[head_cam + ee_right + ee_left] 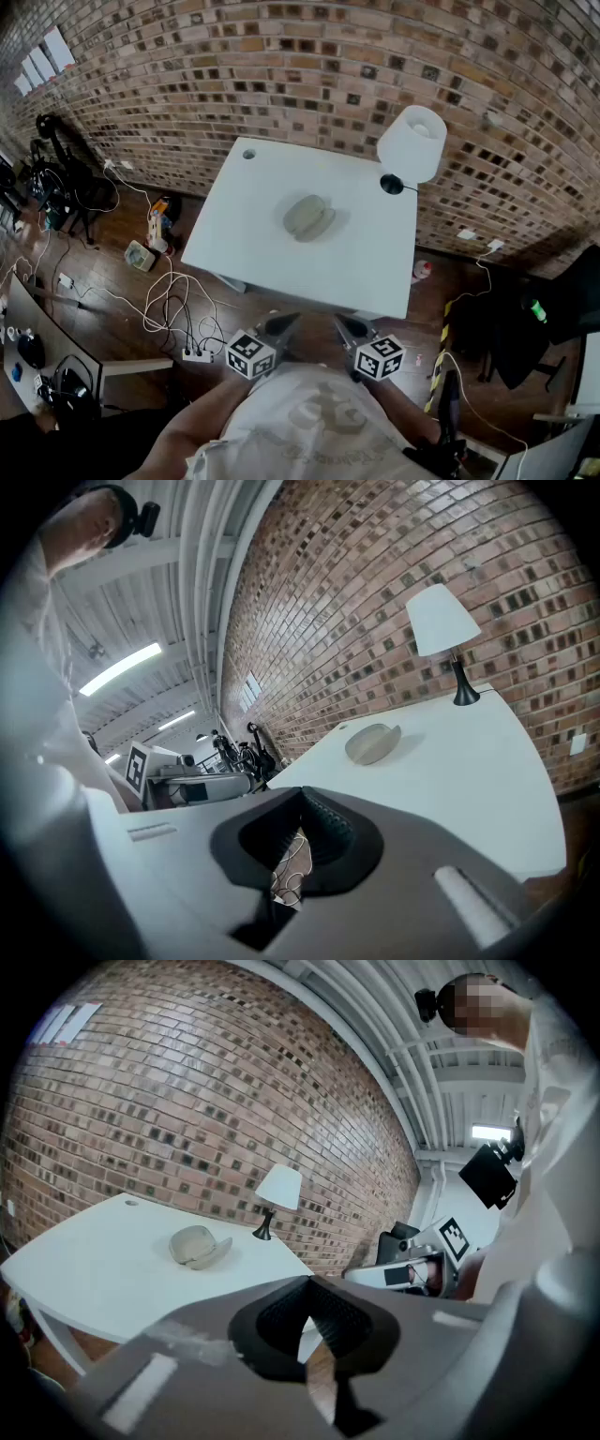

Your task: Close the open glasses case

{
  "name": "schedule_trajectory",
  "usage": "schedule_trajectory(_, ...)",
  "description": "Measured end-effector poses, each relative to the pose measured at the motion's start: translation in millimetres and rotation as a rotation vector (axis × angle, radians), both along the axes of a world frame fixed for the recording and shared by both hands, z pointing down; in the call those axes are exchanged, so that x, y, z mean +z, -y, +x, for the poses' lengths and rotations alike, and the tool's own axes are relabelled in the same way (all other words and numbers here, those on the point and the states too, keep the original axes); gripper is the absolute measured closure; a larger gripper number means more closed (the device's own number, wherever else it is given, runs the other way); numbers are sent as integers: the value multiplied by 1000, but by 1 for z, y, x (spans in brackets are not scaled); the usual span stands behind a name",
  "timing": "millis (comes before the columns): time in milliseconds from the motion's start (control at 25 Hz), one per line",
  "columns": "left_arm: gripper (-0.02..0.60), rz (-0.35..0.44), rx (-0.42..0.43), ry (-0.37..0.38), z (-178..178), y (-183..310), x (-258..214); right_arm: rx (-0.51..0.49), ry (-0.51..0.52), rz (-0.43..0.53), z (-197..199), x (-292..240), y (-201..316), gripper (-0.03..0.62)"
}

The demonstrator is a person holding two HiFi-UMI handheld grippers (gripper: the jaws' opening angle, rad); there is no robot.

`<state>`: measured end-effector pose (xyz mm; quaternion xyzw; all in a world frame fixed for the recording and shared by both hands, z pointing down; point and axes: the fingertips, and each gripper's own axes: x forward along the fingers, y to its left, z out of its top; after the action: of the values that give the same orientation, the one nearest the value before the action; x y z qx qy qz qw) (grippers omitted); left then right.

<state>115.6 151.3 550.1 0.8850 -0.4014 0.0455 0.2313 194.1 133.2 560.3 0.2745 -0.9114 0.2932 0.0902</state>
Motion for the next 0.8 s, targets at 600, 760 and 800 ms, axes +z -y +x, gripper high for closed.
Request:
schedule_trajectory(600,575,37,17,-36,-78,86,-3,82,-21,12,-62,-3,76,586)
schedule_trajectory(760,575,31,32,-49,-104,107,0,110,-22,20,-85,-6,99,586)
schedule_trajectory(800,575,31,34,-53,-111,112,0,117,-21,25,-92,-8,105,586)
